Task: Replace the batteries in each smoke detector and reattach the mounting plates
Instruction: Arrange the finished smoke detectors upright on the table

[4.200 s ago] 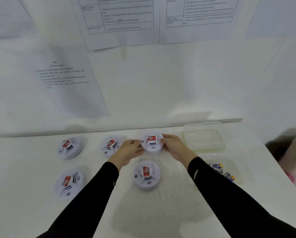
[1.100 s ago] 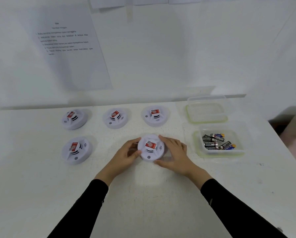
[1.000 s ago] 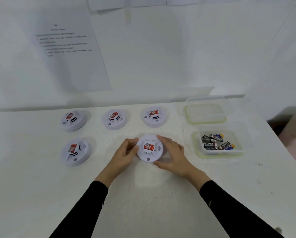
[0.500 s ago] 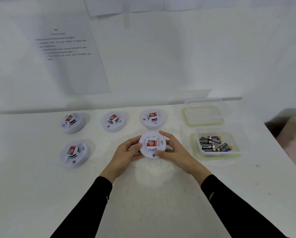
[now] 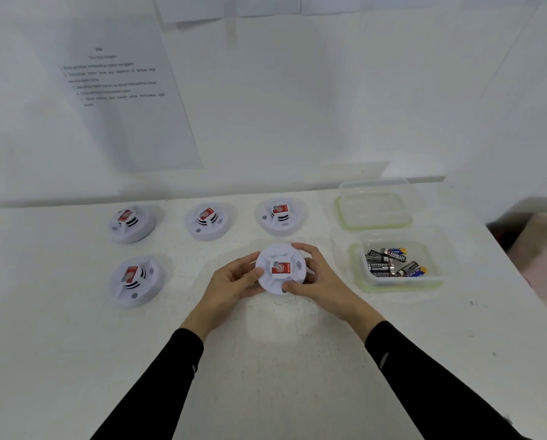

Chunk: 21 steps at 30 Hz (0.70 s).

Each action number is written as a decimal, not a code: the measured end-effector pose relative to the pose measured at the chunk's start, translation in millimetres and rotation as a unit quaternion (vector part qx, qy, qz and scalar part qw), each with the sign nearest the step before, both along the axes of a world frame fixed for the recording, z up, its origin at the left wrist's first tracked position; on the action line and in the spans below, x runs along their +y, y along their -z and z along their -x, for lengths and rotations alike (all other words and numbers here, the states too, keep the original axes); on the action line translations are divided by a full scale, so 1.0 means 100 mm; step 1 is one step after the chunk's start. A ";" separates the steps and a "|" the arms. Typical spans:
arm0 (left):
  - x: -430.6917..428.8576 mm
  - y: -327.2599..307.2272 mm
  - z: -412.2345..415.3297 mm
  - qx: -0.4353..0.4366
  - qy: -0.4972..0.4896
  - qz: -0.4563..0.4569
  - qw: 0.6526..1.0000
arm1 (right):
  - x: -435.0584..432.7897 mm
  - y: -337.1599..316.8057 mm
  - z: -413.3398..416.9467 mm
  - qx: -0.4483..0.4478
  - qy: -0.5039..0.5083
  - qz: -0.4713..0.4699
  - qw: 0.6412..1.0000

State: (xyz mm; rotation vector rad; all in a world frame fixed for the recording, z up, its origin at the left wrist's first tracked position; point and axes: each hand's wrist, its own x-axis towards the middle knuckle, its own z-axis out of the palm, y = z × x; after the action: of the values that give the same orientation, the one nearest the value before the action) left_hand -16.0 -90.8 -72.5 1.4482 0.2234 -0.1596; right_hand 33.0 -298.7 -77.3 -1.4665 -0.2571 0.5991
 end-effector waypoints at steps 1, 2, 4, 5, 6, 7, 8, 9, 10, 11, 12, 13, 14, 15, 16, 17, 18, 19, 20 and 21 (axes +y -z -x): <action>0.00 0.00 0.01 0.000 0.000 0.002 1.000 | 0.00 0.00 0.00 0.002 -0.002 -0.004 1.000; 0.00 -0.01 0.01 0.000 0.000 0.003 1.000 | 0.00 -0.01 0.00 0.005 -0.004 -0.006 1.000; -0.01 -0.02 0.01 -0.001 0.000 0.002 1.000 | 0.00 -0.02 0.00 0.007 -0.004 -0.006 1.000; -0.01 -0.02 0.02 -0.001 0.000 0.000 1.000 | 0.00 -0.02 0.00 0.007 -0.003 -0.006 1.000; -0.01 -0.02 0.02 -0.001 -0.001 -0.001 1.000 | 0.00 -0.02 0.00 0.008 -0.002 -0.005 1.000; -0.01 -0.02 0.02 0.000 -0.002 -0.003 1.000 | 0.00 -0.02 0.00 0.008 -0.002 -0.005 1.000; -0.01 -0.01 0.02 0.001 -0.004 -0.005 1.000 | 0.00 -0.02 0.00 0.008 -0.001 -0.005 1.000; -0.01 -0.01 0.02 0.002 -0.004 -0.007 1.000 | 0.00 -0.02 0.00 0.008 -0.001 -0.004 1.000; -0.01 -0.01 0.02 0.003 -0.004 -0.008 1.000 | 0.00 -0.02 0.00 0.008 -0.001 -0.003 1.000; -0.01 0.00 0.02 0.004 -0.004 -0.009 1.000 | 0.00 -0.02 0.00 0.009 -0.001 -0.002 1.000; -0.01 0.00 0.01 0.004 -0.003 -0.009 1.000 | 0.00 -0.02 0.00 0.010 -0.001 -0.001 1.000; -0.01 0.00 0.01 0.004 -0.002 -0.008 1.000 | 0.00 -0.02 -0.01 0.010 -0.001 0.000 1.000; -0.01 0.00 0.01 0.004 -0.002 -0.008 1.000 | 0.00 -0.02 -0.01 0.010 -0.001 0.001 1.000; 0.00 0.00 0.01 0.004 -0.001 -0.008 1.000 | -0.01 -0.01 -0.01 0.009 -0.001 0.001 1.000; 0.00 0.01 0.01 0.004 -0.001 -0.009 1.000 | -0.01 -0.01 -0.01 0.009 -0.001 0.001 1.000; 0.00 0.01 0.01 0.004 -0.002 -0.009 1.000 | -0.01 0.00 -0.01 0.009 -0.002 0.001 1.000; 0.00 0.01 0.01 0.004 -0.003 -0.008 1.000 | -0.01 0.00 -0.01 0.009 -0.002 0.001 1.000; 0.00 0.01 0.01 0.004 -0.003 -0.007 1.000 | -0.01 0.00 -0.01 0.008 -0.002 0.001 1.000; 0.00 0.01 0.01 0.004 -0.004 -0.006 1.000 | -0.01 0.00 -0.02 0.007 -0.003 0.002 1.000; 0.00 0.01 0.01 0.004 -0.003 -0.005 1.000 | -0.01 0.00 -0.02 0.006 -0.005 0.003 1.000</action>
State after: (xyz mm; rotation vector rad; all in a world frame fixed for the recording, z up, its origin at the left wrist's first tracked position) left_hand -16.9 -90.8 -73.6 1.4563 0.2353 -0.1597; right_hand 34.9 -299.4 -77.5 -1.4674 -0.2534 0.6160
